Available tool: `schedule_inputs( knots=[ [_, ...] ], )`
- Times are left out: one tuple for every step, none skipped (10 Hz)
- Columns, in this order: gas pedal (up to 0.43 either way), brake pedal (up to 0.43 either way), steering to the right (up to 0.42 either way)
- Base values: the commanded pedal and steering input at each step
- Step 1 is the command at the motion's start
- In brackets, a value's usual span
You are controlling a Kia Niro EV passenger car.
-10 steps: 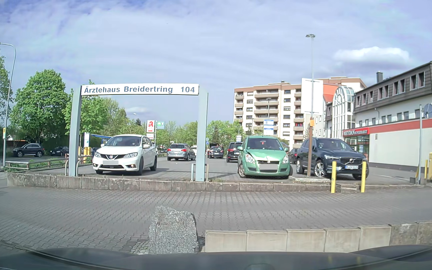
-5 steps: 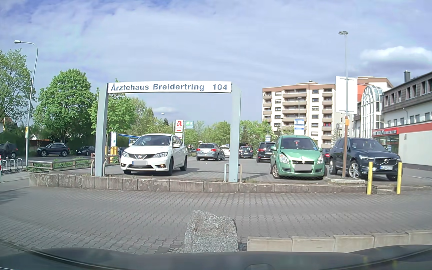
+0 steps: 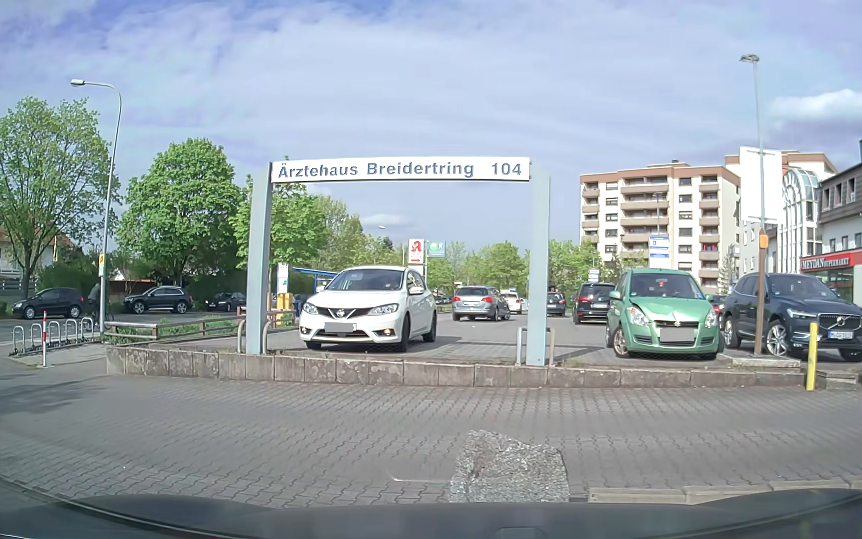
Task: Follow the waypoints while adhering to traffic rules and regulations
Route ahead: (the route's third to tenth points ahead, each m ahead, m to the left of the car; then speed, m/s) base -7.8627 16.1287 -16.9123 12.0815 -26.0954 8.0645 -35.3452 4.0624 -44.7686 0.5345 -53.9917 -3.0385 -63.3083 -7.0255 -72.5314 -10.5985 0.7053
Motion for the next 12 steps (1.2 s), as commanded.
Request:
schedule_inputs(
  knots=[
    [0.000, 0.165, -0.979],
    [0.000, 0.159, -0.979],
    [0.000, 0.146, -0.979],
    [0.000, 0.140, -0.979],
    [0.000, 0.140, -0.979],
    [0.000, 0.140, -0.978],
    [0.000, 0.152, -0.978],
    [0.000, 0.165, -0.978],
    [0.000, 0.165, -0.977],
    [0.000, 0.171, -0.977],
    [0.000, 0.159, -0.977],
    [0.000, 0.152, -0.977]
  ],
)
